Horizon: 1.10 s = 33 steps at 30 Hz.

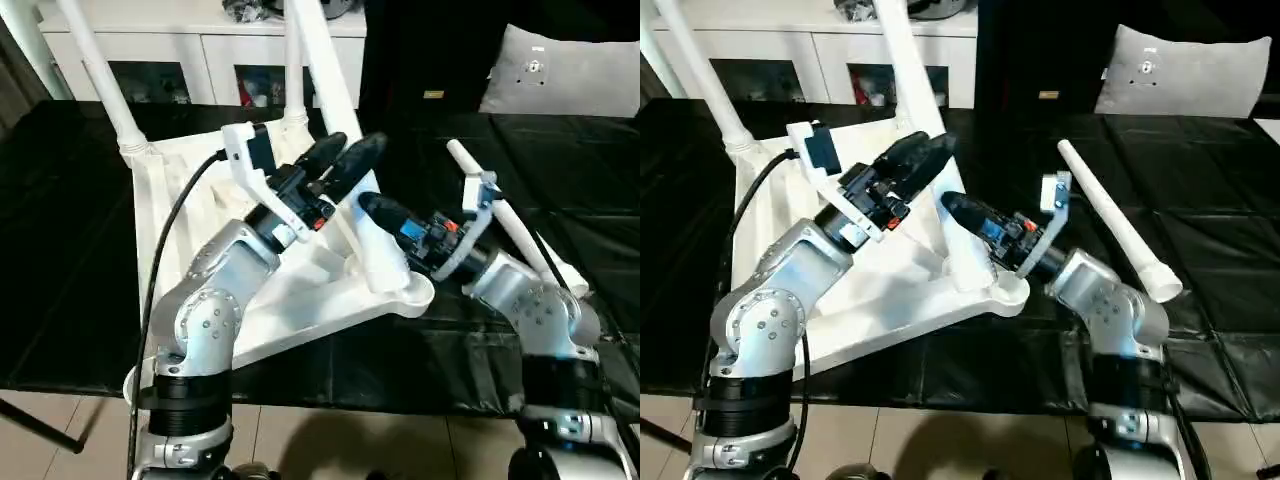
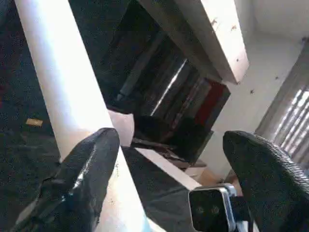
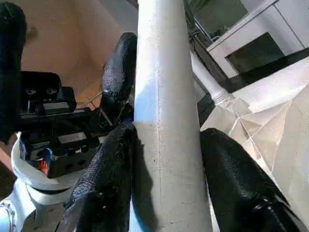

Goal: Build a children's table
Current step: Pick table leg

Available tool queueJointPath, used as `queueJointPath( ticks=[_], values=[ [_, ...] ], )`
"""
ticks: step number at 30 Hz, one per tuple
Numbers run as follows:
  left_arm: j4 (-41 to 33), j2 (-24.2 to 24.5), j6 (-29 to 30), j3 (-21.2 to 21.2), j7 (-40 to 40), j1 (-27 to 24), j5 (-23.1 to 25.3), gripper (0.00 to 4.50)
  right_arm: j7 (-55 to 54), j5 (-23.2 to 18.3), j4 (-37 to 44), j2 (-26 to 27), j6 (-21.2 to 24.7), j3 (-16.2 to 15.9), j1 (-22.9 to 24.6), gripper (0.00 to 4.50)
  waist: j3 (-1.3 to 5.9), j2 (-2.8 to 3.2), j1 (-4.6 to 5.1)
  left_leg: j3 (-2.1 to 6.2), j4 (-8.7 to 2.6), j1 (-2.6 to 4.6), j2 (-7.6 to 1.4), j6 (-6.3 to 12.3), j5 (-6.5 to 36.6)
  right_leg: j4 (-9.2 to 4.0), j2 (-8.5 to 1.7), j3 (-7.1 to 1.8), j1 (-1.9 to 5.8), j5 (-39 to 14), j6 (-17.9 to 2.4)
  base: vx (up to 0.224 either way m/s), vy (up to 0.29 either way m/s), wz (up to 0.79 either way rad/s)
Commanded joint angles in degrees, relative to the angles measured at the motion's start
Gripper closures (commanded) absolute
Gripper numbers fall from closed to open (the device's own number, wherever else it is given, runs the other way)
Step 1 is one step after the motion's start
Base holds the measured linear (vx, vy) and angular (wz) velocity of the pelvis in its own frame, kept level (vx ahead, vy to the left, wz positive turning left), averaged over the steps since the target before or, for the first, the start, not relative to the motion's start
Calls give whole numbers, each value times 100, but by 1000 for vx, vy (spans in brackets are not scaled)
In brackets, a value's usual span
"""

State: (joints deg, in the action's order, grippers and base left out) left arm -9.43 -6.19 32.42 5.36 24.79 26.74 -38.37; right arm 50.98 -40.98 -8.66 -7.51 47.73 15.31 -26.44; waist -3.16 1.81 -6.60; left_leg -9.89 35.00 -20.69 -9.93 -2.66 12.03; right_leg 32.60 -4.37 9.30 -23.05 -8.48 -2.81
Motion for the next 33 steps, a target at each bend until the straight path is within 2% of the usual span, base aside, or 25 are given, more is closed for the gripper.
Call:
queueJointPath(
  ticks=[1, 7, 13, 18, 19, 21, 22, 23, 26, 30, 31, 33],
  values=[
    [197, -63, 66, 188, -186, 69, -85, 10, 233, -291, 394, 34, 104, -157, 12, 274, 439, -95, -34, 132, -369, -11, -306, 376, 351, -533, -490, -342, 367, -2430, 215, 0, 0, 0],
    [438, -70, 96, 329, -436, 108, -175, 6, 219, -418, 490, 36, 94, -199, 72, 274, 432, -88, -38, 139, -371, -30, -310, 358, 357, -556, -494, -329, 369, -2468, 286, 0, 0, 0],
    [624, -37, 105, 423, -673, 122, -154, 6, 188, -428, 513, 22, 45, -182, 85, 274, 439, -77, -45, 143, -367, -19, -309, 331, 364, -557, -490, -323, 366, -2448, 308, 0, 0, 0],
    [736, 4, 114, 503, -933, 101, -175, 6, 132, -414, 448, -22, -66, -114, 46, 274, 452, -71, -50, 155, -367, -25, -324, 328, 347, -527, -498, -326, 382, -2275, 259, 0, 0, 0],
    [722, -2, 98, 515, -929, 91, -196, 6, 114, -403, 430, -21, -92, -96, 34, 274, 443, -86, -33, 143, -360, -42, -290, 369, 373, -542, -478, -313, 388, -2327, 379, 0, 0, 0],
    [652, -23, 99, 550, -858, 65, -356, 3, 5, -332, 369, -2, -228, -42, -10, 274, 448, -76, -32, 152, -364, -42, -291, 361, 300, -551, -501, -312, 389, -2371, 406, 0, 0, 0],
    [617, -37, 104, 568, -819, 66, -442, 1, -38, -315, 313, 3, -266, -12, -48, 274, 481, -59, -60, 155, -351, -12, -329, 358, 203, -505, -510, -339, 369, -2128, 236, 0, 0, 0],
    [611, -40, 105, 571, -813, 66, -458, 0, -46, -314, 301, 3, -271, -7, -56, 275, 476, -64, -59, 169, -359, -36, -340, 379, 171, -485, -504, -335, 382, -2035, 187, 0, 0, 0],
    [600, 3, 115, 502, -804, 65, -406, 0, 2, -282, 290, -44, -253, -91, -65, 275, 473, -54, -87, 170, -361, -8, -371, 411, 206, -460, -512, -351, 369, -1898, 33, 0, 0, 0],
    [612, -11, 83, 450, -814, 52, -412, 0, 10, -177, 310, -75, -244, -307, 5, 275, 467, -52, -137, 153, -363, -7, -360, 393, 228, -465, -524, -364, 380, -1931, 31, 0, 0, 0],
    [507, -40, 181, 444, -675, 18, -656, 0, 17, -137, 286, -83, -281, -378, 40, 275, 468, -59, -150, 152, -364, -8, -359, 385, 235, -467, -524, -364, 381, -1949, 42, 0, 0, 0],
    [409, -34, 297, 408, -561, -18, -827, 0, 28, -114, 280, -95, -277, -433, 65, 275, 470, -59, -164, 157, -366, -11, -372, 362, 224, -455, -536, -369, 380, -1920, -8, 0, 0, 0]
  ],
)
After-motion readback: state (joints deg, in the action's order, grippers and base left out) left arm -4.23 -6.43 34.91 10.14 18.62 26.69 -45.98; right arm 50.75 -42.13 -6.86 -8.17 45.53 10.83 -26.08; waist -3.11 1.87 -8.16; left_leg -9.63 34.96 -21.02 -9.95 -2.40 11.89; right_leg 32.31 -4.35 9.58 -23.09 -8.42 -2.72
